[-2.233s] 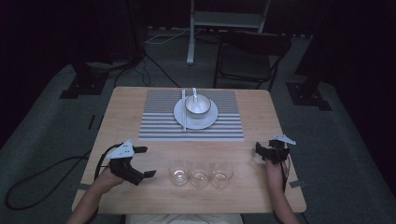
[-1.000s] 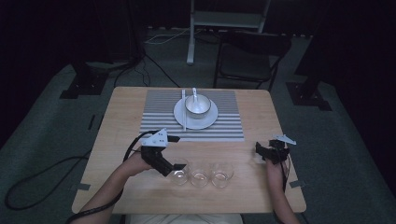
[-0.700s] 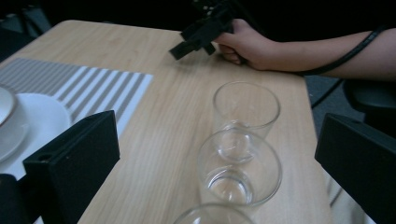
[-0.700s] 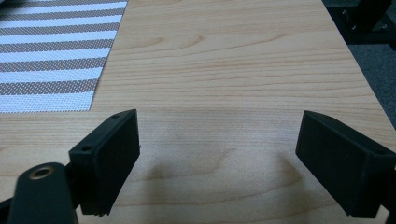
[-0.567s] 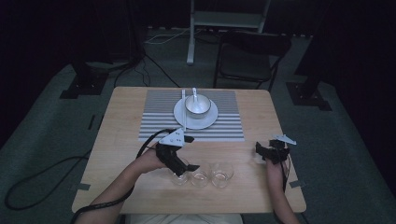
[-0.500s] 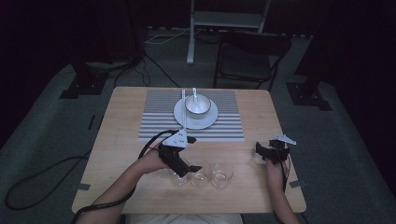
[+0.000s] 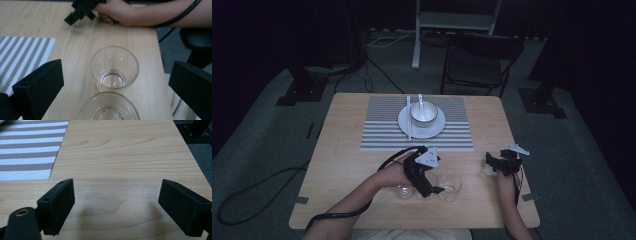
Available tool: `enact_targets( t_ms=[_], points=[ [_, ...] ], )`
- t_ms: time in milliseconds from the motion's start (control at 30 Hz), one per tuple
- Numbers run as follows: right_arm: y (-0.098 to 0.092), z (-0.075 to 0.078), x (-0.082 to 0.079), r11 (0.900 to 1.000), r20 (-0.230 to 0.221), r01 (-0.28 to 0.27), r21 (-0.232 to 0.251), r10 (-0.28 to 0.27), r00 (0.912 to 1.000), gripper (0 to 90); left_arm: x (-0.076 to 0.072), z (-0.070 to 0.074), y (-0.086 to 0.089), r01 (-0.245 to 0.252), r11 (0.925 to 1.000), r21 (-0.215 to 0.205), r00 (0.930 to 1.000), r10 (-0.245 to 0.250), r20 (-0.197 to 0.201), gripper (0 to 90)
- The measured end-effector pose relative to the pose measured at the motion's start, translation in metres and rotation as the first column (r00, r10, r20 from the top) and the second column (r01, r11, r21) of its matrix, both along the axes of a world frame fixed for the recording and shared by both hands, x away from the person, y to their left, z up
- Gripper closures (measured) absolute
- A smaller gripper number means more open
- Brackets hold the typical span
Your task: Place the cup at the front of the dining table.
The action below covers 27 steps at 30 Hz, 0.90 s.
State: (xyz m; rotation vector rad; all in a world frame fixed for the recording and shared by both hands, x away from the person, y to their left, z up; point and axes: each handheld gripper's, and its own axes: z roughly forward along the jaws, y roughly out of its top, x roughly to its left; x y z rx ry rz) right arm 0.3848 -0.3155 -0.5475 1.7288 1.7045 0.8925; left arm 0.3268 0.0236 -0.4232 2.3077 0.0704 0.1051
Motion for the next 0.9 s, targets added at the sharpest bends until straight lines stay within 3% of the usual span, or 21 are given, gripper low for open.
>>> enact_targets(
  t_ms=[200,333,500,567,600,733,900],
  points=[
    [0.0,0.0,0.0,1.0,0.0,-0.001,0.003,0.001,1.0,13.0,0.002,-0.005,-0.015,0.012,0.9989,0.046,0.9998,-0.012,-0.018,0.3],
    [-0.001,0.0,0.0,1.0,0.0,-0.001,0.006,0.001,1.0,13.0,0.001,-0.008,-0.025,0.005,0.997,0.077,0.9999,-0.006,0.014,0.3],
    [-0.001,0.0,0.0,1.0,0.0,-0.001,0.006,0.001,1.0,13.0,0.001,-0.012,-0.036,0.013,0.993,0.117,0.9998,-0.014,0.01,0.3],
    [-0.001,0.0,0.0,1.0,0.001,-0.002,0.007,0.002,1.0,13.0,0.001,-0.015,-0.04,0.022,0.9902,0.138,0.9997,-0.023,0.004,0.3],
    [-0.001,0.0,0.0,1.0,0.001,-0.002,0.008,0.002,1.0,13.0,0.001,-0.016,-0.042,0.012,0.9887,0.15,0.9997,-0.015,0.018,0.3],
    [-0.001,0.0,0.0,1.0,0.001,-0.002,0.008,0.002,1.0,13.0,0.007,-0.022,-0.044,0.024,0.9848,0.172,0.9996,-0.021,-0.018,0.3],
    [-0.001,0.0,0.0,1.0,0.001,-0.003,0.008,0.003,1.0,13.0,0.007,-0.031,-0.052,0.026,0.9745,0.223,0.9996,-0.024,-0.013,0.4]
  ],
)
